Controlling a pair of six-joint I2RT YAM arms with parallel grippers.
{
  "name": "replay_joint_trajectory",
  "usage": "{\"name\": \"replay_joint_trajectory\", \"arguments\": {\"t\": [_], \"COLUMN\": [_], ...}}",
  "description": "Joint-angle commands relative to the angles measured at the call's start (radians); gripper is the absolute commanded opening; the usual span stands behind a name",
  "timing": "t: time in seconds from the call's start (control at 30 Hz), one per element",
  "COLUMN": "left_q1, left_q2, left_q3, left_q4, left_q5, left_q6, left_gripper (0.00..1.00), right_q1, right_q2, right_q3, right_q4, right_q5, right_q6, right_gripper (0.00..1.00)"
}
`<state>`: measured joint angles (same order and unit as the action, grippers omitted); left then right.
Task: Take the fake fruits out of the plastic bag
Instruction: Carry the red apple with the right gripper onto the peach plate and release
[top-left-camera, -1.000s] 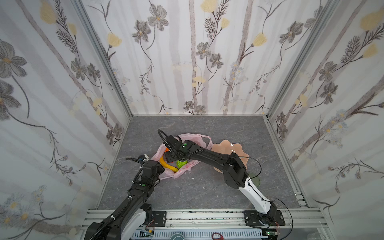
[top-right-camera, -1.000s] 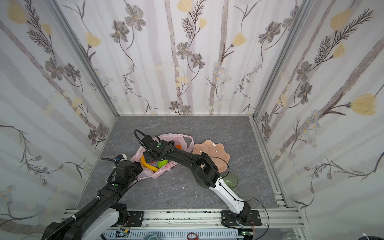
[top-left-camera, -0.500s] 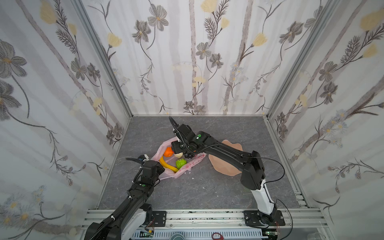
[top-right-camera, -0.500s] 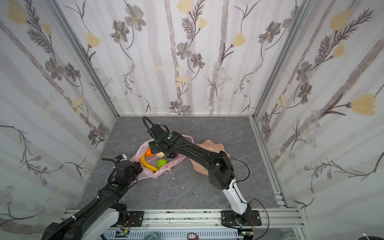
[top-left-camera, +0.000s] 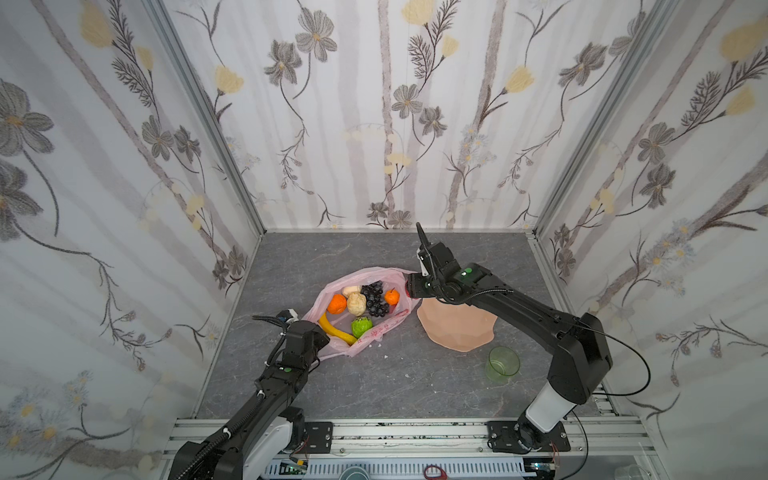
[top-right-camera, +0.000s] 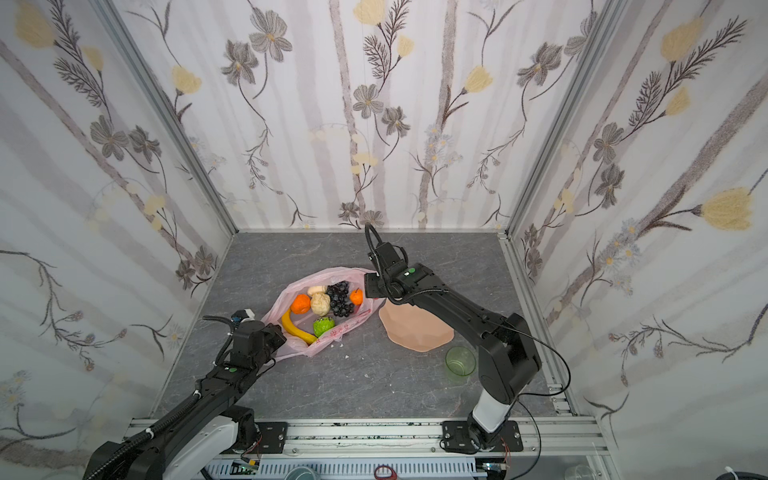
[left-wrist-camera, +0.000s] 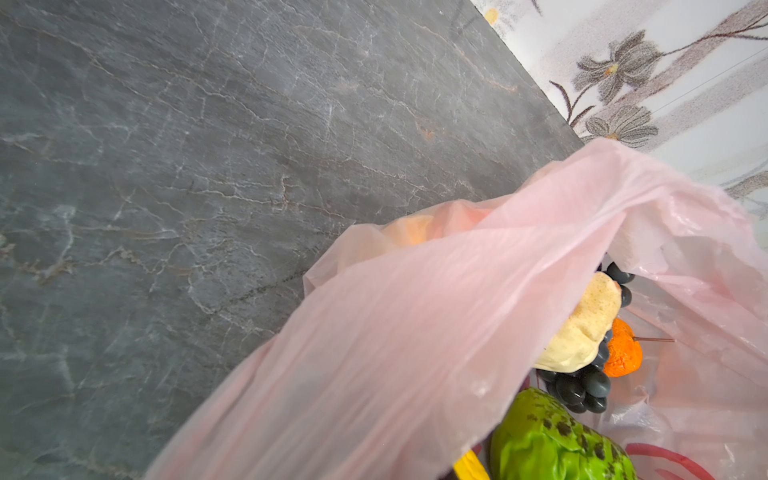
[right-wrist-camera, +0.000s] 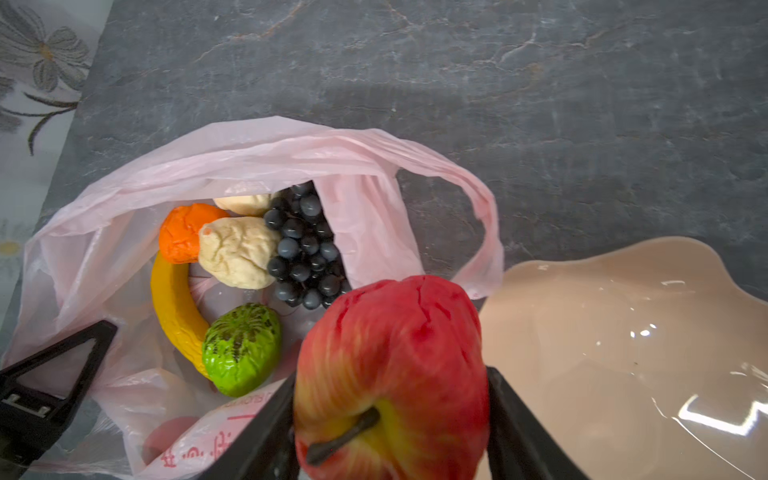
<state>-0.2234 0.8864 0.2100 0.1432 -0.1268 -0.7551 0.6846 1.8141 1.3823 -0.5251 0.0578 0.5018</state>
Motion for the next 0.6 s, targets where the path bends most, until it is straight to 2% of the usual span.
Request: {"name": "replay_joint_trajectory", "arguments": {"t": [0.0,0.23,0.57], "left_q1": [0.002,0.001,0.002], "left_q2": [0.004,0.006,0.007], "left_q3": [0.005,0.004,0.003], "left_q4": [0.011,0.015,0.016], "left_q5": [-0.008,-0.003,0.000], "left_q6": [0.003,0.008,0.000], "left_gripper": [0.14,0.14,0.13], "right_q1": [-0.049,-0.176,-0.279], "right_q2": [-0.063,-0.145,-0.096], "right_q3": [-0.087,-0.285,-0.418], "right_q4": [0.072,0.149,0.273], "right_q5": [0.002,-0.003,-0.026], "right_q6": [0.000,-0.011,-0.017], "right_gripper": [0.62,0.62,0.62]}}
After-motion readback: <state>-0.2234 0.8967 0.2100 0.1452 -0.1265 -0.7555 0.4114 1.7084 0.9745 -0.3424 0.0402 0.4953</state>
